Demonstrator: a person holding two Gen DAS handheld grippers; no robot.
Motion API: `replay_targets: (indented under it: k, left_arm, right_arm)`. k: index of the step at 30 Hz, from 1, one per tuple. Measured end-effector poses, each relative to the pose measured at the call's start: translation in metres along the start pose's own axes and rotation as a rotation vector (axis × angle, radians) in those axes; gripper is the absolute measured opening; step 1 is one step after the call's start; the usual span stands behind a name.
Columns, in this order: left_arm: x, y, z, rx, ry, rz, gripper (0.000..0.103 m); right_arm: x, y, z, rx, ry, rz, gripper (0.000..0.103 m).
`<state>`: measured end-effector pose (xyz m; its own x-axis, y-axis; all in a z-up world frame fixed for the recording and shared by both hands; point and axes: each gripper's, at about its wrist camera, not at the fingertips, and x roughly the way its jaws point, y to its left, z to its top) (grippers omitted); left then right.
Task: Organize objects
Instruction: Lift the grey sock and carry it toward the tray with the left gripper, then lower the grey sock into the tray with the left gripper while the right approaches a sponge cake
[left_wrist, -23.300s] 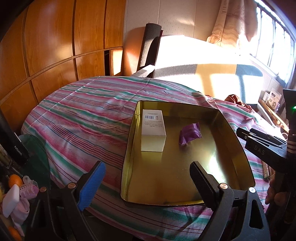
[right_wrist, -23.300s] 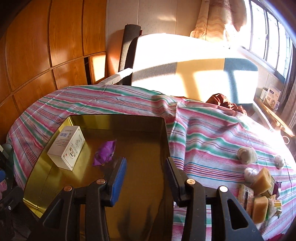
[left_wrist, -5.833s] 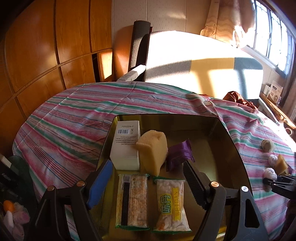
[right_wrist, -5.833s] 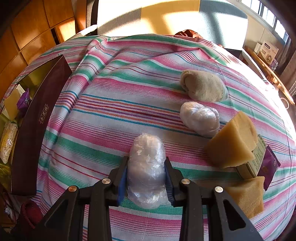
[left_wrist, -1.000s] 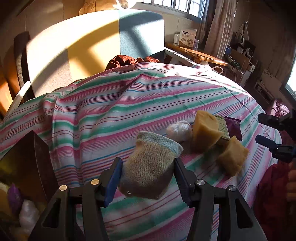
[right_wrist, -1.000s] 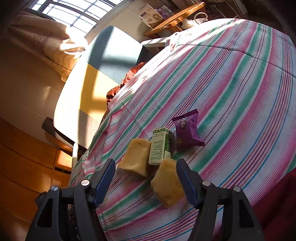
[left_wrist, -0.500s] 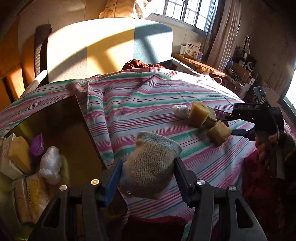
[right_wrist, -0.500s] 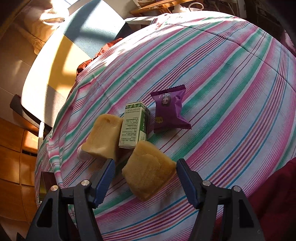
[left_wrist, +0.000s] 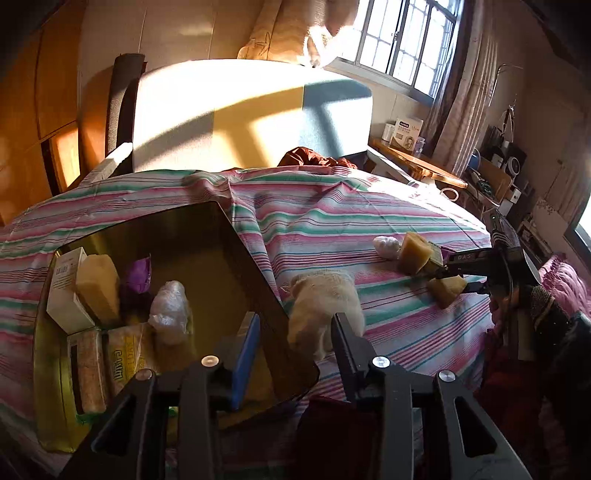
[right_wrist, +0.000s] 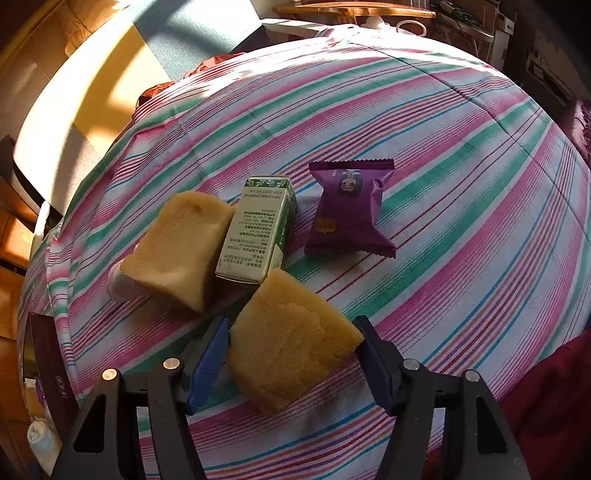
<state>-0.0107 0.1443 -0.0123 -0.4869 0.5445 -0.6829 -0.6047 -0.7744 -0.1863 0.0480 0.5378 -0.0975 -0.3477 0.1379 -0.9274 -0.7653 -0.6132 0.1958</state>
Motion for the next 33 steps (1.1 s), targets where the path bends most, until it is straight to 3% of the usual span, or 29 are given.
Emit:
replay_targets:
  k: [1,7,9,11,15,17,22,24,26,29,33]
  left_arm:
    - [0.004,0.005,-0.002,-0.021,0.015,-0.008,0.033]
    - [0.012,0.009,-0.003,-0.047,0.034,-0.015,0.033]
    - [0.013,0.002,0.003,-0.037,0.031,-0.035,0.038]
    - [0.015,-0.007,0.01,-0.01,0.031,-0.049,0.051]
    - [0.028,-0.033,0.018,0.098,0.08,-0.041,0.056]
    - [0.041,-0.044,0.021,0.156,0.131,-0.034,0.066]
    - [0.069,-0.066,0.027,0.312,0.222,-0.001,0.069]
    - [0.077,-0.07,0.031,0.391,0.271,-0.025,0.07]
    - [0.083,-0.075,0.032,0.503,0.341,-0.079,0.085]
    - [0.087,-0.081,0.027,0.692,0.421,-0.096,0.088]
    - [0.099,-0.082,0.021,0.847,0.536,-0.098,0.093]
  right_arm:
    - [-0.001,0.001,-0.001,-0.011,-0.004,-0.007,0.062]
    - [-0.003,0.007,-0.002,-0.05,-0.021,-0.03,0.061]
    - [-0.004,0.009,-0.002,-0.059,-0.026,-0.031,0.061]
    - [-0.004,0.01,-0.002,-0.061,-0.022,-0.009,0.061]
    - [-0.003,0.012,-0.002,-0.06,-0.012,0.023,0.061]
    - [-0.005,0.012,-0.004,-0.064,-0.008,0.036,0.061]
    - [-0.002,0.014,-0.002,-0.064,-0.002,0.065,0.061]
    - [-0.003,0.014,-0.002,-0.064,0.0,0.08,0.061]
    - [-0.005,0.012,-0.003,-0.064,0.005,0.1,0.061]
    - [-0.006,0.013,-0.003,-0.068,0.013,0.118,0.061]
    - [-0.007,0.013,-0.002,-0.066,0.015,0.133,0.061]
